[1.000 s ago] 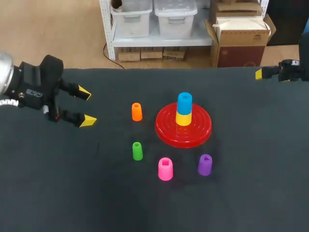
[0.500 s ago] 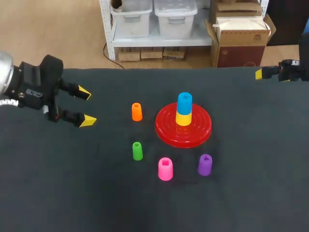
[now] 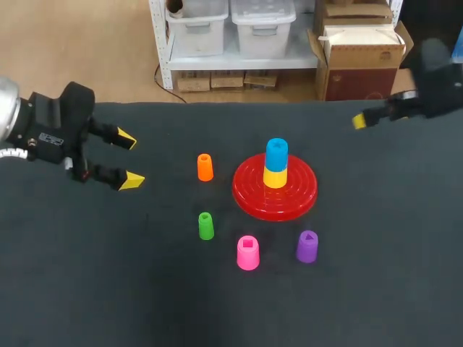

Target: Pick up and stack the cylinders on the red base in this order: pink,purple,orange,green

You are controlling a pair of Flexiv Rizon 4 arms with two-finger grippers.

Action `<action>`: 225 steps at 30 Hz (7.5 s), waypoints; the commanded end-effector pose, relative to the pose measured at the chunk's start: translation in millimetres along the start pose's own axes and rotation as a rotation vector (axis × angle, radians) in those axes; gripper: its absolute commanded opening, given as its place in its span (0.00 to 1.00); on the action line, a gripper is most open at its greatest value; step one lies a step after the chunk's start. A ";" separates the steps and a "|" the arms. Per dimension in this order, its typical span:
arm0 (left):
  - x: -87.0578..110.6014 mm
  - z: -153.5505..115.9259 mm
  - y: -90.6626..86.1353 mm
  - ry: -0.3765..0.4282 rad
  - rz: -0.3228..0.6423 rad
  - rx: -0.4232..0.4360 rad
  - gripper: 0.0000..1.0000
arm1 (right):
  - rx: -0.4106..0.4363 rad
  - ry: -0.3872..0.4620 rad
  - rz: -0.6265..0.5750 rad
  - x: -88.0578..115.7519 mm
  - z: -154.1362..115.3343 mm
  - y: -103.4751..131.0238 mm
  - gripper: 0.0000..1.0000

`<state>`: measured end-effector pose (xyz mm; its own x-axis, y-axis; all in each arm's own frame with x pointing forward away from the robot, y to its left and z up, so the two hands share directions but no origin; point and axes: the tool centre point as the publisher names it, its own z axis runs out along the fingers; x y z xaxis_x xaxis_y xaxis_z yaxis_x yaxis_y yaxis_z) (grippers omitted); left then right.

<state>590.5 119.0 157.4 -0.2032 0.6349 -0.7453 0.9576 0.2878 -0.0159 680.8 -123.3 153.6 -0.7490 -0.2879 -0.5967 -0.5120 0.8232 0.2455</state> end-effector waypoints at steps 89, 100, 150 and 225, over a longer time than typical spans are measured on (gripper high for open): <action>1.6 0.0 0.0 -0.005 0.002 -0.001 1.00 | -0.362 0.731 -1.333 126.0 95.5 237.9 1.00; 1.6 0.0 0.0 -0.005 0.002 -0.001 1.00 | -0.267 0.703 -1.326 140.4 108.5 226.5 1.00; 1.6 0.0 0.0 -0.005 0.002 -0.001 1.00 | -0.066 0.661 -1.216 35.8 49.9 180.0 0.00; 1.6 0.0 0.0 -0.005 0.002 -0.001 1.00 | -0.150 0.673 -1.176 -35.3 81.5 121.3 1.00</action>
<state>590.5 118.9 157.7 -0.2036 0.6351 -0.7452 0.9575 0.2881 -0.0160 699.5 33.5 137.1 0.1174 -0.9927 -0.0284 -0.9922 -0.1185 0.0396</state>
